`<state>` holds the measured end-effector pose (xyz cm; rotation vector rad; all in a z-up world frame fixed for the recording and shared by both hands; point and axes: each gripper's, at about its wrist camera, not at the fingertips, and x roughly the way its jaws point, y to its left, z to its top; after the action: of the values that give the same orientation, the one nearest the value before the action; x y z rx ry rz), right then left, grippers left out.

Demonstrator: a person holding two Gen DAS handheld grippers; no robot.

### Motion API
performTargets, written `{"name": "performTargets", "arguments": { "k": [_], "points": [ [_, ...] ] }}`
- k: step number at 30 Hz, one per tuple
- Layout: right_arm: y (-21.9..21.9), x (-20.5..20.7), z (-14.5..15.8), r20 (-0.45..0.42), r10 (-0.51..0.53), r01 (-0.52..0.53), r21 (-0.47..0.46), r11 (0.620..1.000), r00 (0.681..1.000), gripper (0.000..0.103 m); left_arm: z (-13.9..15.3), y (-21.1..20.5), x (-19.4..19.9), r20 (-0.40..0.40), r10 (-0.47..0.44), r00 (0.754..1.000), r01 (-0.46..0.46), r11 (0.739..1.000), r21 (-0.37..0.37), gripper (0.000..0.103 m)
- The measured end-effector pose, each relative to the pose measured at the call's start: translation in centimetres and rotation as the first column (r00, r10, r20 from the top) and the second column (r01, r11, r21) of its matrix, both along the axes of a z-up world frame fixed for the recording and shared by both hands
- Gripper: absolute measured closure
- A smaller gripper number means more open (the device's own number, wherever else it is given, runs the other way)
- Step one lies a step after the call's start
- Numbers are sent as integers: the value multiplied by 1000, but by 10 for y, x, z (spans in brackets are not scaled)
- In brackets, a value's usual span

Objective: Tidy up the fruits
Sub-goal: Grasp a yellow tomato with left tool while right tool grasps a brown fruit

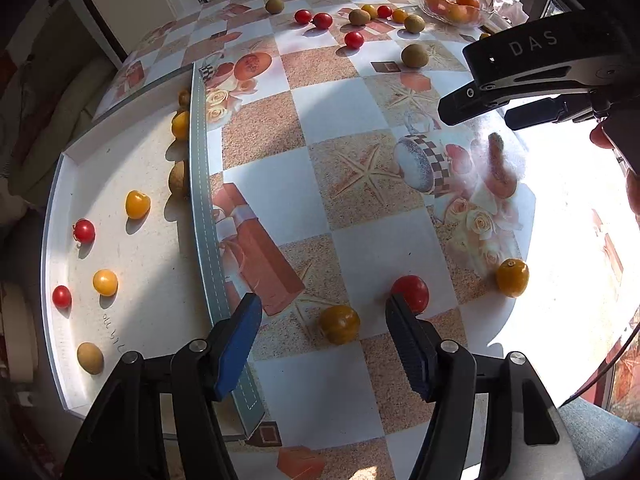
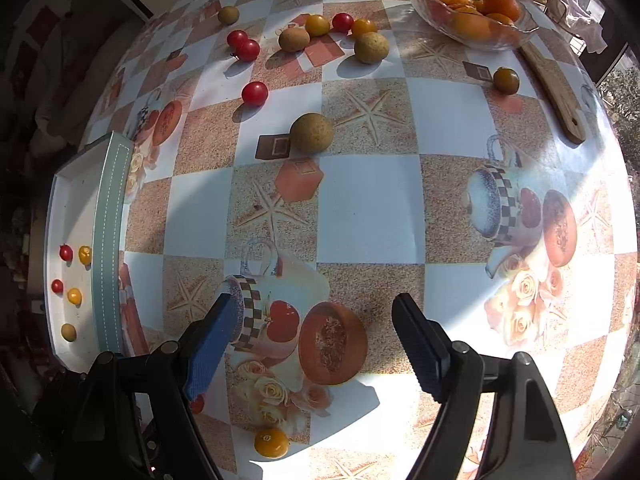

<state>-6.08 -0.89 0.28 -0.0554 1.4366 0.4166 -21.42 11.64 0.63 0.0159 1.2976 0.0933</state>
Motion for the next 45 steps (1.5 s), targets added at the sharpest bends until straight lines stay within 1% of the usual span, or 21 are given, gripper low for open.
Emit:
{"name": "performTargets", "arguments": {
  "k": [1, 3, 4, 8, 12, 14, 15, 16, 17, 18, 19, 20, 22, 26, 32, 37, 42, 45],
  "points": [
    [3, 4, 0, 10, 3, -3, -3, 1000, 1000, 21, -1, 1, 0, -4, 3, 1000, -3, 1000, 0, 36],
    [8, 12, -1, 29, 10, -10, -6, 1000, 1000, 21, -6, 1, -1, -20, -2, 1000, 2, 1000, -15, 42],
    [12, 16, -1, 40, 16, -16, -9, 1000, 999, 22, -9, 0, -2, -27, -4, 1000, 4, 1000, -17, 42],
    [26, 35, -6, 75, 39, -37, -30, 999, 996, 30, -11, -2, -4, -10, 4, 1000, -4, 1000, -23, 42],
    [38, 53, -8, 114, 46, -41, -45, 998, 992, 33, -10, -3, -2, -3, 10, 1000, -10, 1000, -25, 43],
    [43, 60, -7, 131, 48, -43, -47, 998, 990, 36, -10, -6, -3, -1, 3, 1000, -3, 999, -34, 50],
    [46, 63, -6, 138, 50, -44, -50, 998, 989, 37, -9, -8, -3, -1, -3, 1000, 3, 999, -36, 56],
    [49, 66, -6, 145, 53, -46, -53, 998, 988, 42, -9, -10, -3, -1, -11, 1000, 11, 999, -37, 63],
    [51, 68, -6, 153, 57, -49, -54, 997, 987, 50, -9, -14, -3, -1, -20, 1000, 20, 999, -37, 67],
    [54, 69, -6, 162, 61, -52, -59, 997, 985, 55, -8, -18, -3, -2, -30, 1000, 29, 999, -34, 73],
    [57, 69, -6, 174, 71, -59, -73, 996, 982, 66, -8, -20, -2, -3, -36, 999, 36, 999, -38, 81],
    [58, 69, -5, 182, 80, -66, -82, 994, 980, 73, -8, -23, -2, -5, -40, 999, 40, 998, -39, 82],
    [58, 69, -5, 177, 80, -69, -68, 995, 981, 73, -7, -23, -2, -7, -41, 999, 41, 999, -33, 82],
    [51, 62, -3, 152, 77, -73, -34, 997, 985, 73, -7, -19, 0, -18, -23, 1000, 21, 998, -66, 82],
    [35, 37, 1, 103, 74, -75, 6, 997, 992, 73, 3, -11, 6, -14, 18, 1000, -19, 993, -114, 82],
    [26, 17, 7, 73, 70, -73, 29, 997, 995, 73, 16, -2, 11, 6, 56, 998, -55, 987, -150, 82],
    [28, 5, 17, 59, 78, -81, 45, 996, 995, 73, 29, 16, 11, 31, 122, 992, -115, 978, -173, 82],
    [36, -3, 24, 56, 97, -100, 57, 993, 994, 73, 38, 33, 10, 49, 173, 984, -162, 971, -176, 82]
  ]
}}
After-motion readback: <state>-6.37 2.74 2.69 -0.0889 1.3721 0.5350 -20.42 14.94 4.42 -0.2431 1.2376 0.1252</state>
